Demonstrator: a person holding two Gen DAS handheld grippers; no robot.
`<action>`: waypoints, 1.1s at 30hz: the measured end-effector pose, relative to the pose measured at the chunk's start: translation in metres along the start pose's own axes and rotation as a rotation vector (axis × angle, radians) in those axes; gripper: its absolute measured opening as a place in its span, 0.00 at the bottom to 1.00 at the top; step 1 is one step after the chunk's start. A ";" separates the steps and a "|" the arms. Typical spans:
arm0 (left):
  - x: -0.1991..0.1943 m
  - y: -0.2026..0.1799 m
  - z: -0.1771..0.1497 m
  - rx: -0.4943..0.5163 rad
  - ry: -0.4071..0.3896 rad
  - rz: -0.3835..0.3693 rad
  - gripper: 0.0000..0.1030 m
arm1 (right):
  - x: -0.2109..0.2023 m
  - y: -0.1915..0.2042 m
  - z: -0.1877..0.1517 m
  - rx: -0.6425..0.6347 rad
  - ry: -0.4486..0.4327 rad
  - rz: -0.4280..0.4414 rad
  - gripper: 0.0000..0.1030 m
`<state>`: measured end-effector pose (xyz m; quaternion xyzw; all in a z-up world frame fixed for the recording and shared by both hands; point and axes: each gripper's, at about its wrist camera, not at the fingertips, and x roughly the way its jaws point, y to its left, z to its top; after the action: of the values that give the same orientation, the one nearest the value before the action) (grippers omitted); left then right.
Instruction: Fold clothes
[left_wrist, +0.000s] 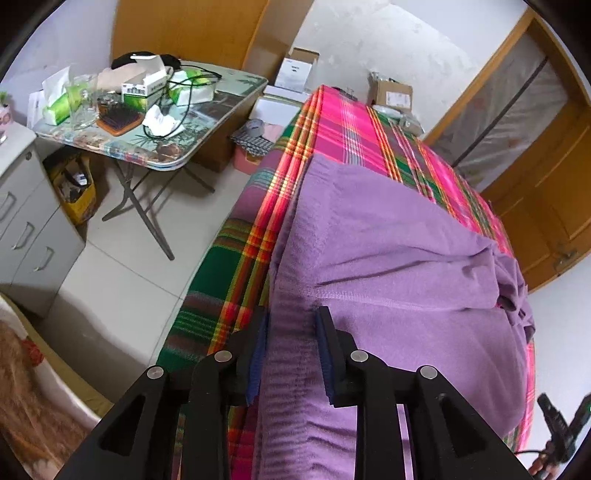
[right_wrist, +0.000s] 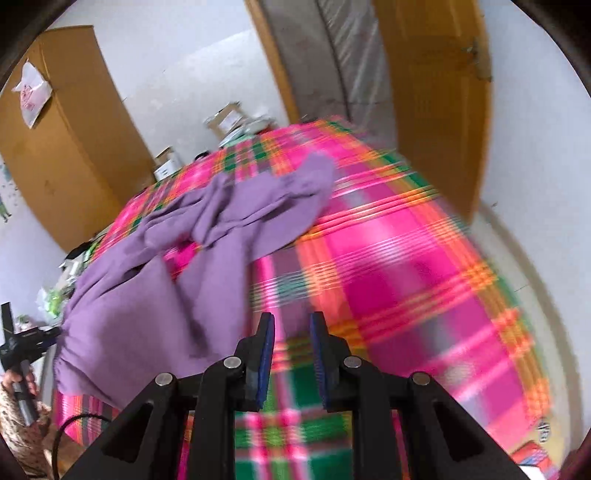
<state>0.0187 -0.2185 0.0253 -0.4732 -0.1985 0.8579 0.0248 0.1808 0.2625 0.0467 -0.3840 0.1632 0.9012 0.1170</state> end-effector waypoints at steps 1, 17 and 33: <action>-0.004 -0.001 -0.002 0.002 -0.007 0.005 0.26 | -0.008 -0.007 0.001 -0.005 -0.016 -0.020 0.19; -0.053 -0.063 -0.073 0.165 -0.061 -0.070 0.26 | -0.015 -0.041 -0.023 -0.170 0.008 -0.163 0.19; -0.023 -0.132 -0.136 0.403 0.000 -0.085 0.27 | 0.092 0.014 0.001 -0.147 0.082 0.154 0.20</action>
<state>0.1242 -0.0596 0.0275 -0.4498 -0.0427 0.8785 0.1550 0.1130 0.2583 -0.0168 -0.4146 0.1302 0.9006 0.0122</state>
